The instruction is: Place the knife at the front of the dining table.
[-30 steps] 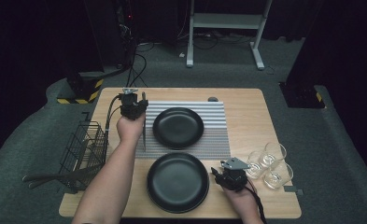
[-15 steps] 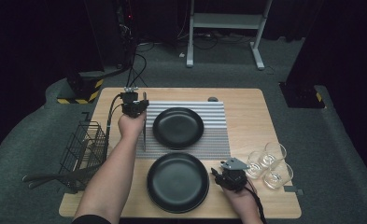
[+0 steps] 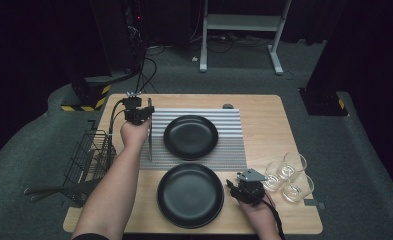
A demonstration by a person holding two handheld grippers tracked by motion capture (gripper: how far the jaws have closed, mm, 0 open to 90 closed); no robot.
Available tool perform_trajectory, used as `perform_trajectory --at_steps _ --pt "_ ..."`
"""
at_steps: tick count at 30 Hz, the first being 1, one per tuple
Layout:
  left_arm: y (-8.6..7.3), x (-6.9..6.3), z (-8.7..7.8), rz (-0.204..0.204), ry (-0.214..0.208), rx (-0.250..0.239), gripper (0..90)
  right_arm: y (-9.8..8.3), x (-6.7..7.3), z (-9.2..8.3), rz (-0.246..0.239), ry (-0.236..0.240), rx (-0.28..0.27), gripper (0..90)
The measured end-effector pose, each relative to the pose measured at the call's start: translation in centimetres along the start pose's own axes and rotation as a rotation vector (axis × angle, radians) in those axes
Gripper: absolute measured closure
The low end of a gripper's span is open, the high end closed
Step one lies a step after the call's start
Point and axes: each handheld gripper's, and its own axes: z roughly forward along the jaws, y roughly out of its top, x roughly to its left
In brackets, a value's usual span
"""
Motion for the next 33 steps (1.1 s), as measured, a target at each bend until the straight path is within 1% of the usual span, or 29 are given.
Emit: perform_trajectory --at_steps 3,5,12,16,17,23,27,31,33 --pt "-0.2 0.0 0.4 0.006 0.002 0.018 83.4 0.0 0.0 0.0 0.001 -0.001 0.001 47.9" --pt "-0.4 0.0 0.7 -0.002 0.012 0.013 83.4 0.0 0.0 0.0 -0.002 -0.001 0.000 47.7" --pt "-0.7 0.1 1.9 0.009 0.019 0.014 82.8 0.0 0.0 0.0 -0.001 0.003 0.001 47.4" --pt "-0.9 0.5 2.6 0.004 0.018 0.012 82.4 0.0 0.0 0.0 -0.004 0.003 0.000 47.3" --pt "-1.0 0.5 2.8 0.000 0.021 0.010 82.3 0.0 0.1 0.0 -0.004 0.003 0.000 47.3" --pt "-1.4 1.1 3.9 -0.018 0.001 0.008 81.9 0.0 0.0 0.0 -0.005 0.002 0.003 47.2" --pt "-1.7 1.5 4.3 -0.034 -0.001 0.009 81.6 0.0 0.1 0.0 -0.002 -0.002 0.001 47.2" --pt "-2.0 2.1 4.6 -0.063 0.003 0.001 81.3 0.0 0.1 0.0 -0.002 -0.007 0.003 47.3" --pt "-2.1 2.4 4.7 -0.066 0.011 0.002 81.0 0.1 0.1 0.1 -0.006 -0.009 0.004 47.2"
